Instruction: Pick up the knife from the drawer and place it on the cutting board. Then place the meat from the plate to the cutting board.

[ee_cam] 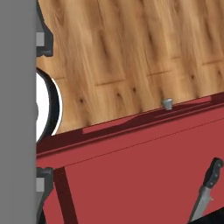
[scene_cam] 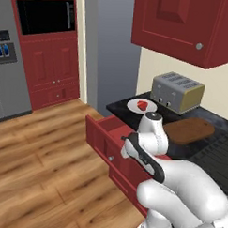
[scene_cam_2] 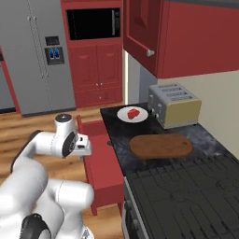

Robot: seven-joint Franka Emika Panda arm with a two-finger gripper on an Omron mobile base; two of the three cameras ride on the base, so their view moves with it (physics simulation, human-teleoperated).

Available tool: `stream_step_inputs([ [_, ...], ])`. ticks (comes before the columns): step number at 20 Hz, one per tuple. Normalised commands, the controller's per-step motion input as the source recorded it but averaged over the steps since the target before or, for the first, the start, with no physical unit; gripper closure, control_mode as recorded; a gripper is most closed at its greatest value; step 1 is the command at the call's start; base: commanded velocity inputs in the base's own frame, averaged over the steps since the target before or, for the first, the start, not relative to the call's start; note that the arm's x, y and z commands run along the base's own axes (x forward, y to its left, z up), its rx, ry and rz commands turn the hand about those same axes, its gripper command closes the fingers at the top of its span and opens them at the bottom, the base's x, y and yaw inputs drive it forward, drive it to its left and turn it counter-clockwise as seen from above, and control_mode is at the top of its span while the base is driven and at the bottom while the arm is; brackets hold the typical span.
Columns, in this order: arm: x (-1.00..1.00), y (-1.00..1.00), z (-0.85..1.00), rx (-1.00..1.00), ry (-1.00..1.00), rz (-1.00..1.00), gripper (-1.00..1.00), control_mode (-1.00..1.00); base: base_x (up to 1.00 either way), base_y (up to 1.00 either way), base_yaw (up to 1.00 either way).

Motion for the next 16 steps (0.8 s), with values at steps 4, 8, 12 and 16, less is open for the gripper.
stream_step_inputs([
  [4, 0.34, -0.04, -0.29, 0.00, 0.02, 0.07, -1.00, -1.00, 0.00, 0.00, 0.00],
  [8, 0.24, -0.07, -0.30, 0.00, 0.01, 0.09, -1.00, -1.00, 0.00, 0.00, 0.00],
  [12, 0.26, 0.00, -0.30, 0.00, 0.00, 0.09, -1.00, -1.00, 0.00, 0.00, 0.00],
  [16, 0.38, 0.00, -0.37, 0.00, -0.01, 0.08, -1.00, -1.00, 0.00, 0.00, 0.00],
])
